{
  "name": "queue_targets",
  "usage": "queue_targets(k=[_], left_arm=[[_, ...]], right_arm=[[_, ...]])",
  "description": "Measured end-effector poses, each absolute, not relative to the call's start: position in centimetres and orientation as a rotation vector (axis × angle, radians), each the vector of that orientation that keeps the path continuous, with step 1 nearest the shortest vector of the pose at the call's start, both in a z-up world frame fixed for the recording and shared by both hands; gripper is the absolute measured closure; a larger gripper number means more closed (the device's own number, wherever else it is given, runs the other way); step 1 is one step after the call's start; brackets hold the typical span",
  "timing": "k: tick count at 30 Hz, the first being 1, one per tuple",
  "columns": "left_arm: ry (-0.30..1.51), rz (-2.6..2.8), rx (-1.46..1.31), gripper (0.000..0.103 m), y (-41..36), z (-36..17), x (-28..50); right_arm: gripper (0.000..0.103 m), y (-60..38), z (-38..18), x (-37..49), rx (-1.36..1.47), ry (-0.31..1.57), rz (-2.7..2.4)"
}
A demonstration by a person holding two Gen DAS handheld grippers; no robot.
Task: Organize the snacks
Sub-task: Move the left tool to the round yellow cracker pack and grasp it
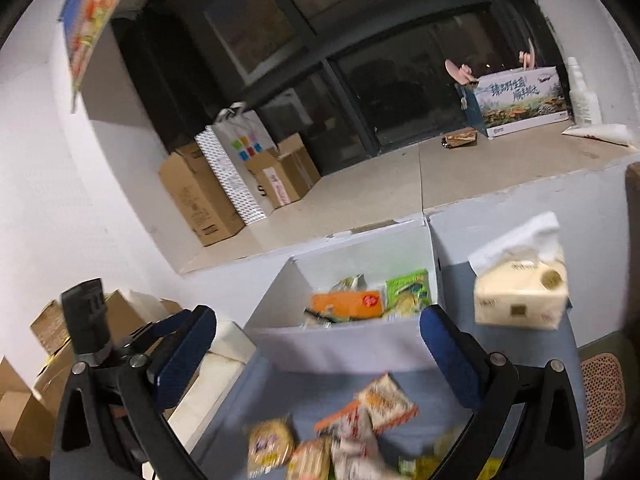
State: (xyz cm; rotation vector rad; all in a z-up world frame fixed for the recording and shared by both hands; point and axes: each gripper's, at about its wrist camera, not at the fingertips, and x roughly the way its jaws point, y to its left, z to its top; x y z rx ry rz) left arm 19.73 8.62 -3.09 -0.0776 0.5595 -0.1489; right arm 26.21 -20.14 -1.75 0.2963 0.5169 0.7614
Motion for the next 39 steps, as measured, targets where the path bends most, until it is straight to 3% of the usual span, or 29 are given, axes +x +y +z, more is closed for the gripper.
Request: queue_targets(k=[16, 34, 39], left_arm=[[0.675, -0.265, -0.163, 0.0, 4.1, -11.3, 7.9], [0.921, -0.313, -0.065, 0.0, 5.8, -18.6, 14.7], [0.933, -0.327, 0.073, 0.0, 4.5, -19.2, 15.9]], right_arm=[[0.0, -27.8, -6.4, 13.3, 0.277, 0.437, 0.648], [0.0, -27.8, -7.4, 12.2, 0.243, 0.466, 0.62], [0.0, -27.7, -7.8, 12.2, 0.24, 0.477, 0.611]])
